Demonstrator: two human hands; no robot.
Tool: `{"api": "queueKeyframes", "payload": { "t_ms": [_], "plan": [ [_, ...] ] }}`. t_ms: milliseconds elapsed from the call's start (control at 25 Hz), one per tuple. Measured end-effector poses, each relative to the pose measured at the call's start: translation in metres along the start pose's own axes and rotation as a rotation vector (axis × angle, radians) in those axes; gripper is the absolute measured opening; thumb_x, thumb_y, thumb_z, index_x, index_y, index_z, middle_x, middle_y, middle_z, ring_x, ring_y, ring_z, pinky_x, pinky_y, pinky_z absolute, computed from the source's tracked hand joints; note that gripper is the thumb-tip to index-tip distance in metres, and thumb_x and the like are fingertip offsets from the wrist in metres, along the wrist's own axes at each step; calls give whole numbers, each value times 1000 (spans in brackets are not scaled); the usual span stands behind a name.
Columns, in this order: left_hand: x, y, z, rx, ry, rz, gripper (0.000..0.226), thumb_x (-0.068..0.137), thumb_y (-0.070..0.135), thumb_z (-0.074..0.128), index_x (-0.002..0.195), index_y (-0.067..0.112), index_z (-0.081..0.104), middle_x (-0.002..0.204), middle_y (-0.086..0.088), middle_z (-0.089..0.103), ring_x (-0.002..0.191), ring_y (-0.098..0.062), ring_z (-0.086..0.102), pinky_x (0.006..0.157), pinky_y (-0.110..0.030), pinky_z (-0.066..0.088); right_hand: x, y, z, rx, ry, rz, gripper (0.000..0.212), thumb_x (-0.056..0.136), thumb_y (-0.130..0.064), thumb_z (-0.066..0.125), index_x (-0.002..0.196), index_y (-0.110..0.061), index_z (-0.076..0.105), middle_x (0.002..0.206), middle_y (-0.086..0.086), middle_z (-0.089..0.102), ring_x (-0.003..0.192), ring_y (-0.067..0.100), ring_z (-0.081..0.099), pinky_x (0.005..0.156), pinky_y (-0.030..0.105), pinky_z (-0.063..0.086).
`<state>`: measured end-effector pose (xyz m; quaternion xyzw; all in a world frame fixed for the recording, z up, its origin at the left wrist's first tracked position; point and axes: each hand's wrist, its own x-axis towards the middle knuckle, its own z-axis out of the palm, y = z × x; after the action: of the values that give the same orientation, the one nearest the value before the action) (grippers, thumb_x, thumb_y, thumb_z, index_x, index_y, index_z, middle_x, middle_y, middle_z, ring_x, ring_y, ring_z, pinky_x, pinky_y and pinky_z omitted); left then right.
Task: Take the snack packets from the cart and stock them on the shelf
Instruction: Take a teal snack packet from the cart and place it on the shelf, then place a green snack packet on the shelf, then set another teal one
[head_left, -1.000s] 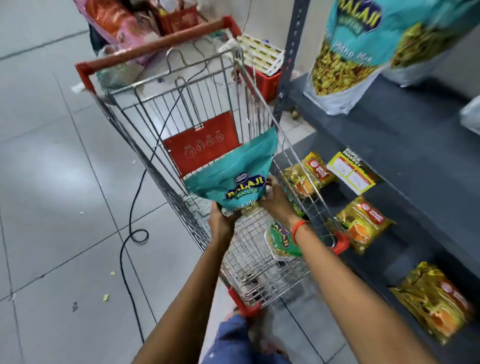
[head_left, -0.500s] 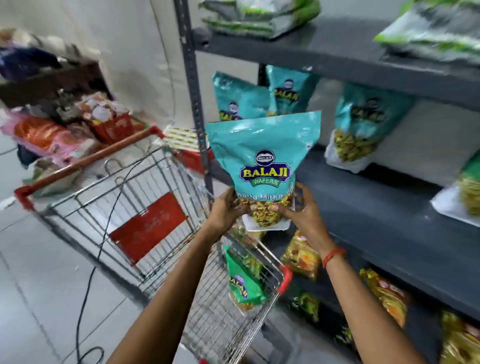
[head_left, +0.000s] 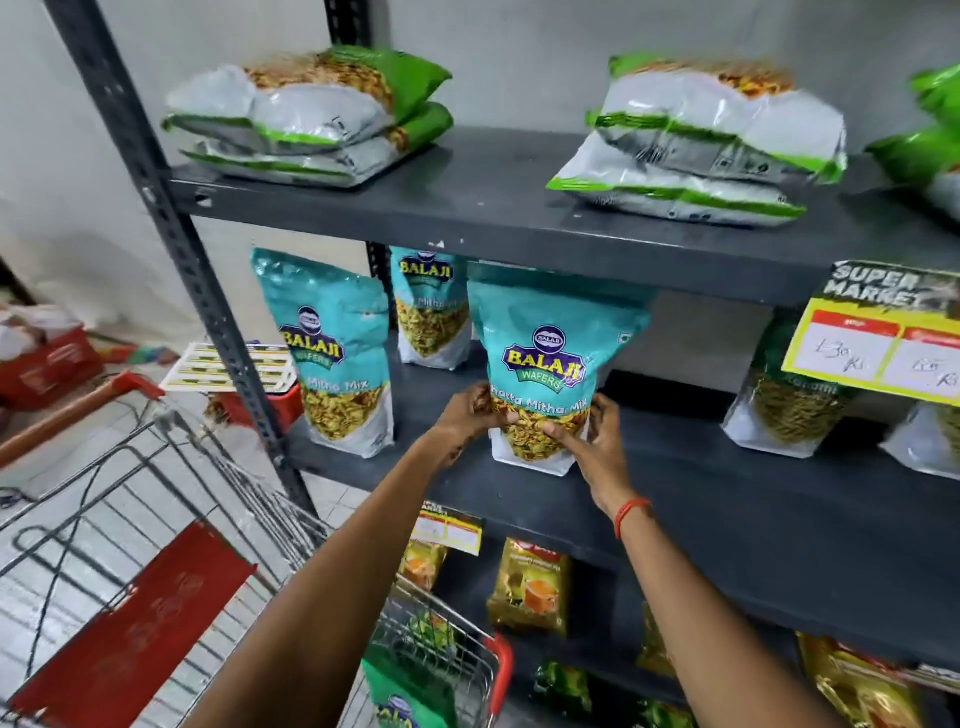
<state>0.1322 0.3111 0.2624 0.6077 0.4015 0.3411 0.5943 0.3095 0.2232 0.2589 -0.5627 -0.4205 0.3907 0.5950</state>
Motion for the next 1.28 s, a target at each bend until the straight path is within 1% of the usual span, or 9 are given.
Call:
{"api": "queueKeyframes", "payload": {
  "t_ms": [160, 360, 520, 680, 760, 880, 1000, 1160, 1280],
  "plan": [
    [10, -10, 1, -15, 9, -29, 53, 77, -4, 67, 126, -1, 47, 126, -16, 58, 101, -19, 62, 79, -14, 55, 9, 24, -1, -6, 8, 23, 56, 76, -4, 72, 119, -16, 38, 119, 4, 57, 98, 3, 61, 76, 14, 55],
    [13, -15, 3, -36, -48, -20, 53, 81, 0, 65, 129, 2, 44, 131, -15, 56, 103, -16, 60, 85, -18, 54, 15, 31, -2, 11, 0, 44, 61, 75, -9, 74, 124, -16, 37, 131, 10, 54, 115, 18, 58, 95, 30, 51],
    [3, -24, 5, 88, -66, -17, 69, 80, 18, 70, 139, 17, 35, 145, 1, 44, 131, -14, 42, 111, -36, 36, 0, 37, 6, -70, 34, 31, 74, 74, -8, 75, 135, -15, 32, 128, -5, 52, 110, -8, 55, 89, 11, 48],
    [-24, -18, 10, 145, 147, -50, 82, 83, 10, 65, 147, 9, 14, 156, -5, 21, 143, -16, 20, 116, -33, 25, -26, 26, 14, -226, 231, 46, 99, 70, -34, 79, 146, -15, 19, 153, 7, 30, 139, 20, 33, 113, 36, 34],
    [-59, -25, 6, 185, 267, 33, 79, 85, 12, 63, 147, 9, 13, 154, -1, 22, 140, -7, 19, 113, -23, 24, -55, 29, 25, -269, 261, -86, 85, 72, -43, 73, 140, -14, 32, 145, 8, 38, 136, 20, 37, 111, 34, 35],
    [-137, -80, -9, 227, 472, 40, 67, 93, 16, 52, 147, 12, 13, 155, 2, 19, 140, -5, 17, 113, -15, 19, -122, 57, 59, -255, 54, -91, 54, 81, -32, 66, 127, -9, 47, 129, 5, 52, 121, 14, 50, 101, 18, 42],
    [-213, -153, -22, 103, 649, -202, 60, 97, 8, 39, 147, 9, 6, 158, -5, 6, 144, -11, 8, 112, -16, 11, -190, 101, 97, -281, -69, -37, 38, 85, -27, 57, 117, -7, 54, 118, 9, 58, 111, 19, 56, 98, 32, 50],
    [-257, -237, -37, 216, 459, -495, 64, 92, -6, 39, 146, 3, 5, 157, -15, 9, 142, -28, 24, 95, -2, 16, -256, 152, 141, -476, -323, -39, 25, 88, -18, 50, 108, -7, 62, 110, 10, 63, 106, 13, 54, 97, 23, 45],
    [-258, -285, -50, 294, 248, -630, 74, 87, -10, 47, 147, 6, 6, 157, -16, 12, 105, -3, 48, 69, 5, 34, -285, 211, 157, -457, -334, 458, 21, 82, -14, 58, 99, -3, 65, 98, 15, 68, 98, 31, 63, 89, 45, 53]
  ]
}}
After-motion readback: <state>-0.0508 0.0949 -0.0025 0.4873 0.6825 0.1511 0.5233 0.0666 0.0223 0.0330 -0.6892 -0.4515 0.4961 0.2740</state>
